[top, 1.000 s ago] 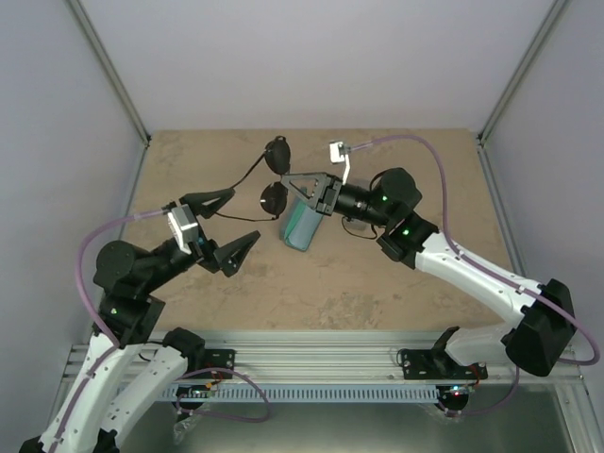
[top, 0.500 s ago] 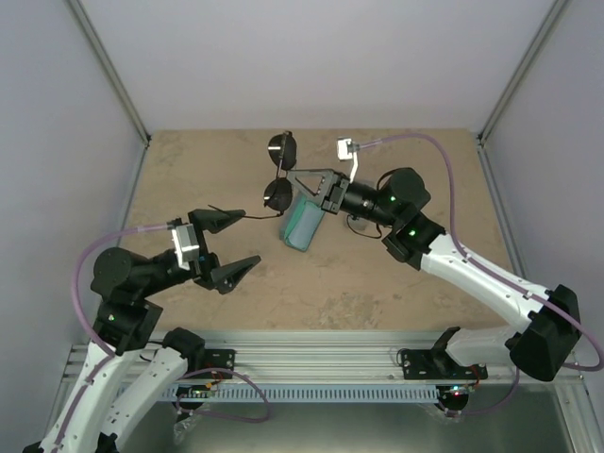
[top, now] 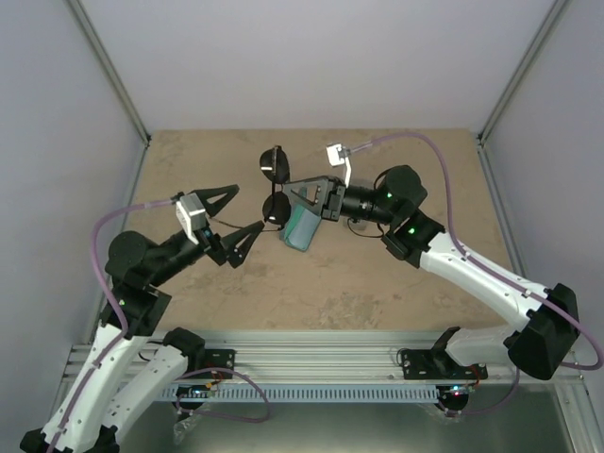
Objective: Organize the sunglasses
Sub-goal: Fold the sunglasses.
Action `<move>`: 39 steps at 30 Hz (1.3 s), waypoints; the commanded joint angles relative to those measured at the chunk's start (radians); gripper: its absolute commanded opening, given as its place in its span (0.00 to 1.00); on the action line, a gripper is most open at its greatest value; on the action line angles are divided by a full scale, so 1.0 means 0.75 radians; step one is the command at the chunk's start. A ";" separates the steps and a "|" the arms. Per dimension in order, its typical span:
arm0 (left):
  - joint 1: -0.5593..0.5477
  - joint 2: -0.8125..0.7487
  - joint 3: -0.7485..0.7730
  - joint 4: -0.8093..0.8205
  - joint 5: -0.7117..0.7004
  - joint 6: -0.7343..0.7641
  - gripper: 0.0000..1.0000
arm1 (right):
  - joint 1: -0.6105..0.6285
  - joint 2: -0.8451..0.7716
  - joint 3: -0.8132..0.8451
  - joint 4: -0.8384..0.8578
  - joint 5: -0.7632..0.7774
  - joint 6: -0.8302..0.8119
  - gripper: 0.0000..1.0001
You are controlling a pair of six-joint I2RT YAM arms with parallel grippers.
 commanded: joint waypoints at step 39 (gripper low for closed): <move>0.005 0.463 0.005 -0.045 -0.384 -0.319 0.99 | -0.327 0.013 -0.135 -0.411 0.313 -0.518 0.00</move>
